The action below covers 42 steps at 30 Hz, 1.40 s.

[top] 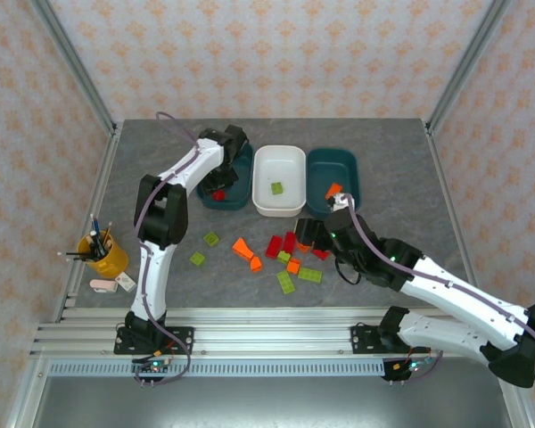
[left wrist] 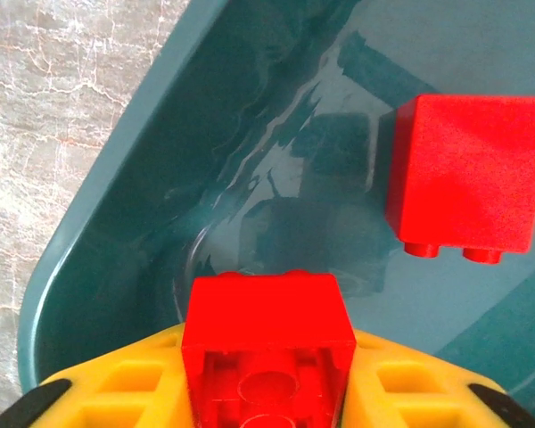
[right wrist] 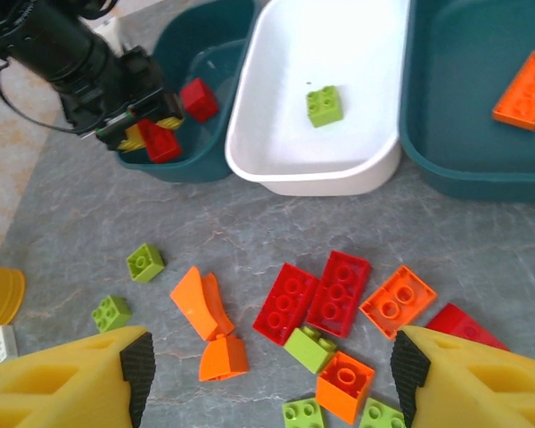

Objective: Sort the legos into containers by color

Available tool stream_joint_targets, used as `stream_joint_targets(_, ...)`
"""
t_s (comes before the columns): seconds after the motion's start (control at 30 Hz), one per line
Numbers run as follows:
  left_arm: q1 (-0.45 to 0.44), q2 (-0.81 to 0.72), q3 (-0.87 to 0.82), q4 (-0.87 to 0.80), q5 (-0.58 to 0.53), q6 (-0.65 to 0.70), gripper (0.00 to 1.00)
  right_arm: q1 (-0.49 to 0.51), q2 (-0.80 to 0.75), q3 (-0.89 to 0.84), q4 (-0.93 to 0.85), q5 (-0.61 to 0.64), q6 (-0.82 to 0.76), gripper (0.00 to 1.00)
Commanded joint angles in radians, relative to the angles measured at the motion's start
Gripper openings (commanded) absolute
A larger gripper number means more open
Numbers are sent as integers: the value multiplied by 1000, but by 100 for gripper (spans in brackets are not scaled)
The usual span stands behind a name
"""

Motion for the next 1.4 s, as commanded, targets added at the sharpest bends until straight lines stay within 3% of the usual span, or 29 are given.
stream_joint_targets(0.0, -2, -25, -18, -24, -14, 2, 44, -21, -11, -22, -78, 54, 109, 74)
stream_joint_targets(0.17, -6, -34, 20, -45, -3, 12, 55, -46, 9, -40, -95, 9, 242, 74)
stream_joint_targets(0.4, -24, -158, 89, -59, 5, 9, 67, -68, 85, 0, -142, -35, 388, 73)
stream_joint_targets(0.53, -45, -291, 69, -26, 8, 15, 70, -97, 163, 46, -307, -61, 586, 72)
stream_joint_targets(0.67, -101, -480, -54, 66, 46, 55, 73, -172, 249, 10, -381, -299, 834, 65)
stream_joint_targets(0.77, -188, -617, -207, 145, 49, 104, 75, -181, 323, 20, -406, -392, 953, 66)
stream_joint_targets(0.9, -309, -796, -440, 227, 27, 134, 76, -179, 387, 19, -395, -440, 1082, 68)
stream_joint_targets(1.07, -397, -996, -692, 259, 25, 53, 76, -176, 425, -27, -257, -471, 1245, 75)
stream_joint_targets(1.37, -441, -1198, -830, 241, 2, 2, 76, -181, 518, -92, -83, -493, 1365, 75)
